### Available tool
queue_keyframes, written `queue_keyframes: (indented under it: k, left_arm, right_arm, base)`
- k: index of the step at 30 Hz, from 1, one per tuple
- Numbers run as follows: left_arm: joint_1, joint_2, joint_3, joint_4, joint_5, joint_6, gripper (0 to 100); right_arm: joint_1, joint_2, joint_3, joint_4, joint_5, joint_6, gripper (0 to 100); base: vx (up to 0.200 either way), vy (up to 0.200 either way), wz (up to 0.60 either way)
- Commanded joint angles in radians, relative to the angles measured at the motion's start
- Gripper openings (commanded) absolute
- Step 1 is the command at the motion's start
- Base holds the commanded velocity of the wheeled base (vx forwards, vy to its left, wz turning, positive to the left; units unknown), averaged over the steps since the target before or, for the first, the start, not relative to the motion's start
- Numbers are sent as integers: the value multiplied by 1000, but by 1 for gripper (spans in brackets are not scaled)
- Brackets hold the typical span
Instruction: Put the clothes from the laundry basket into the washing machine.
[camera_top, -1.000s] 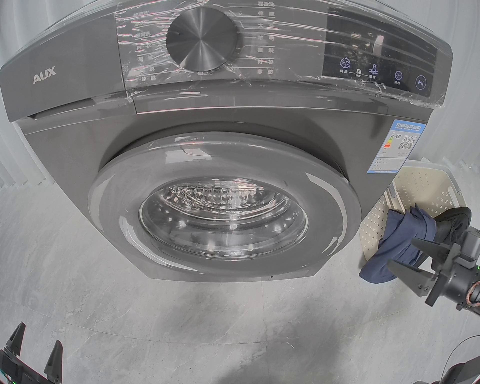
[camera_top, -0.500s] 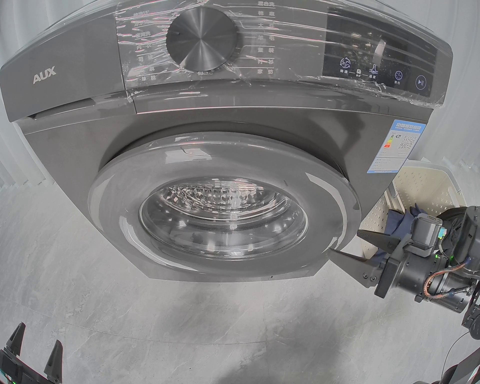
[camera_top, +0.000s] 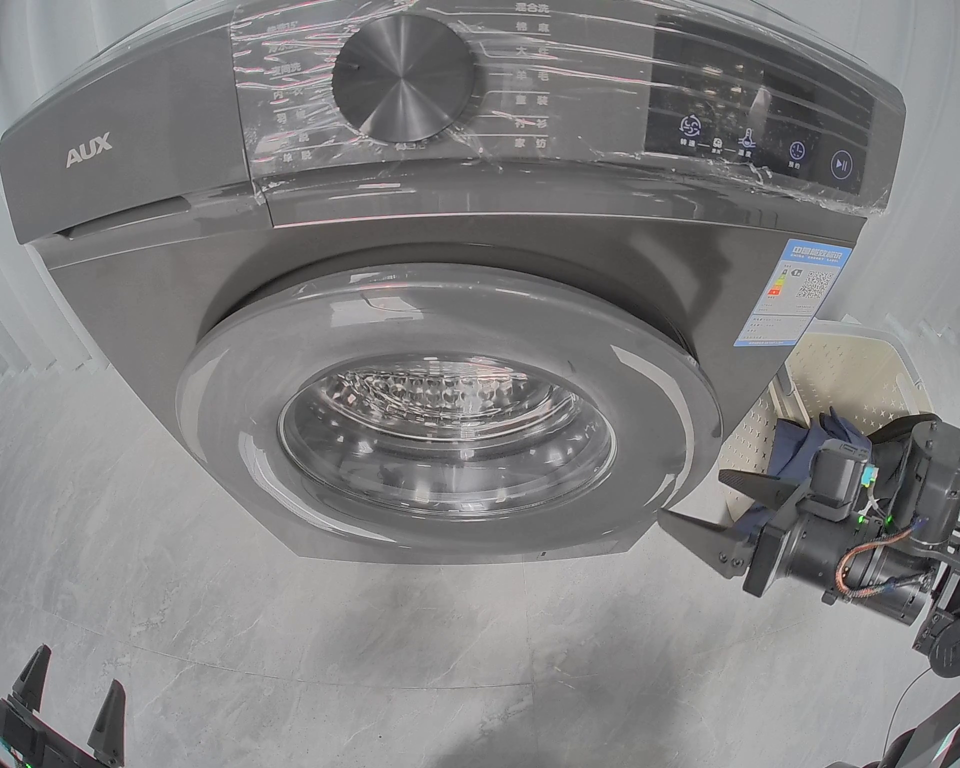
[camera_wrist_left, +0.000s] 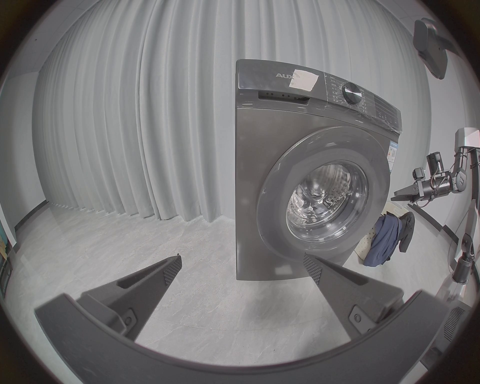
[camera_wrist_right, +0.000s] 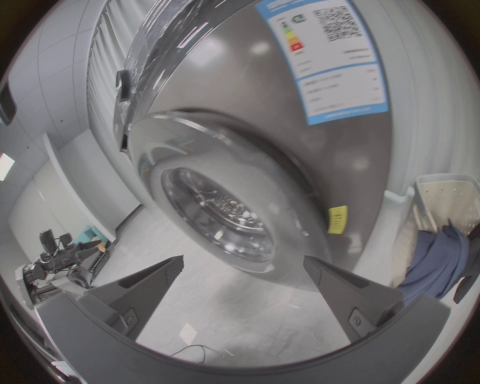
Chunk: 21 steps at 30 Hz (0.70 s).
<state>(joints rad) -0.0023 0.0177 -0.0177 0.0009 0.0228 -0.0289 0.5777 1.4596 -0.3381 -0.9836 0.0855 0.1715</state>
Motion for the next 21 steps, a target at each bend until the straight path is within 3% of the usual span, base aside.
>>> queue_keyframes:
  k: [1, 5, 13, 18, 21]
  left_arm:
    - [1, -15, 16, 1, 0, 0, 100]
    - [1, -15, 16, -1, 0, 0, 100]
    - [1, -15, 16, -1, 0, 0, 100]
    - [1, -15, 16, -1, 0, 0, 100]
    - [1, -15, 16, -1, 0, -2, 100]
  right_arm:
    - [-117, -45, -12, 6, 10, -26, 100]
    - [-131, -28, -58, 6, 22, -40, 100]
    - [-70, 111, -177, 2, 28, -40, 100]
    - [-24, 130, -156, -4, 48, -38, 100]
    - [25, 70, -50, -4, 51, -40, 100]
  base:
    - [0, 0, 0]
    - [0, 0, 0]
    - [0, 0, 0]
    - [0, 0, 0]
    - [0, 0, 0]
